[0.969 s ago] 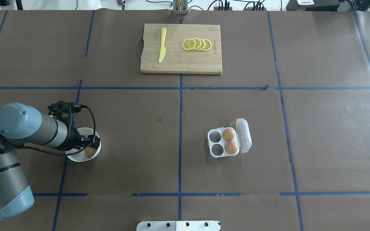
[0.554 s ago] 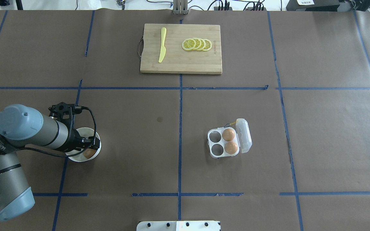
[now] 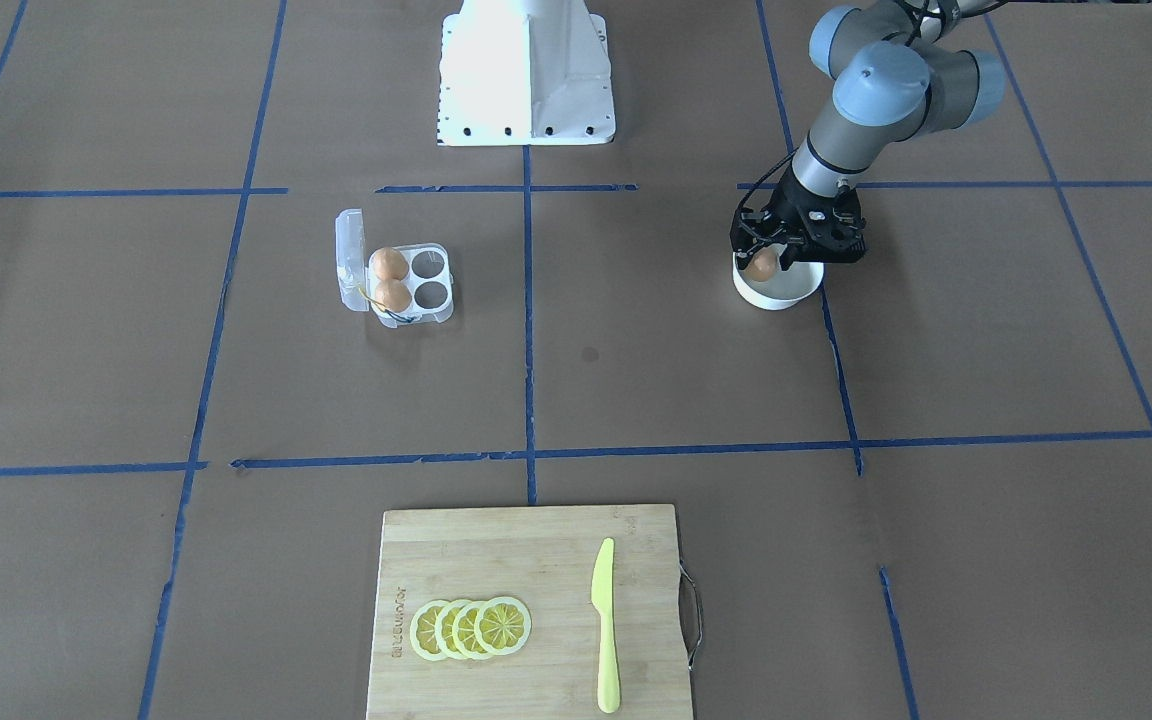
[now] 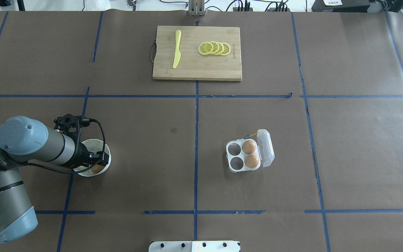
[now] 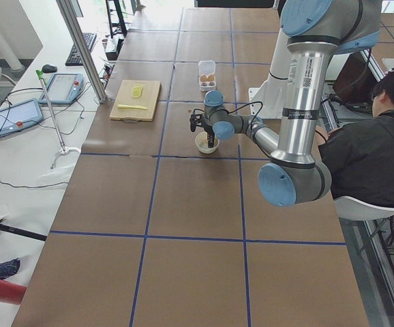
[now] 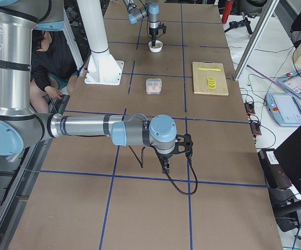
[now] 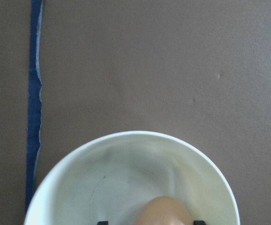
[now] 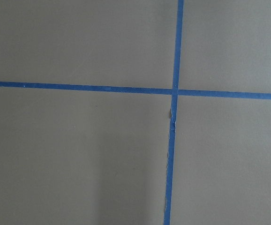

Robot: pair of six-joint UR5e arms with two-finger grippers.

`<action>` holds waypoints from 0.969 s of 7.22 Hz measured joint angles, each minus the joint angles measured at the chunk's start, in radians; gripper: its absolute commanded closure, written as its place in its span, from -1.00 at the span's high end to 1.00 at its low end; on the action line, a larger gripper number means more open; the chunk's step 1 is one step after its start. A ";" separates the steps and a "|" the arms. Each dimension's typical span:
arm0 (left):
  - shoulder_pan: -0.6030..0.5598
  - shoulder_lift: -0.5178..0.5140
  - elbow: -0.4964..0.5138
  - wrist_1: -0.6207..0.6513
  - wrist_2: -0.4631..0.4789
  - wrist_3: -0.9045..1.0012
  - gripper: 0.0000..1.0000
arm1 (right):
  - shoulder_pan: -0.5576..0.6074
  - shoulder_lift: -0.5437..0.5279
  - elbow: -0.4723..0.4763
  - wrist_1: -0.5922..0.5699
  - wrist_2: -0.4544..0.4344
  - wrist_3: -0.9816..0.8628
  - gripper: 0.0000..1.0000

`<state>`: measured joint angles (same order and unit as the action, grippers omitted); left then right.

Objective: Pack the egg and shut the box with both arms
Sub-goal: 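Close the left gripper on the brown egg inside the bowl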

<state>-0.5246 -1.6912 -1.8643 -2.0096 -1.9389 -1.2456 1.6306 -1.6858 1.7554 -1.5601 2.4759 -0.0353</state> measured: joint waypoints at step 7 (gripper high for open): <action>-0.001 0.006 -0.005 0.001 0.000 0.001 0.11 | 0.000 0.002 0.000 0.000 0.000 0.000 1.00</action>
<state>-0.5253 -1.6852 -1.8690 -2.0085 -1.9389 -1.2441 1.6306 -1.6843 1.7551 -1.5601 2.4758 -0.0353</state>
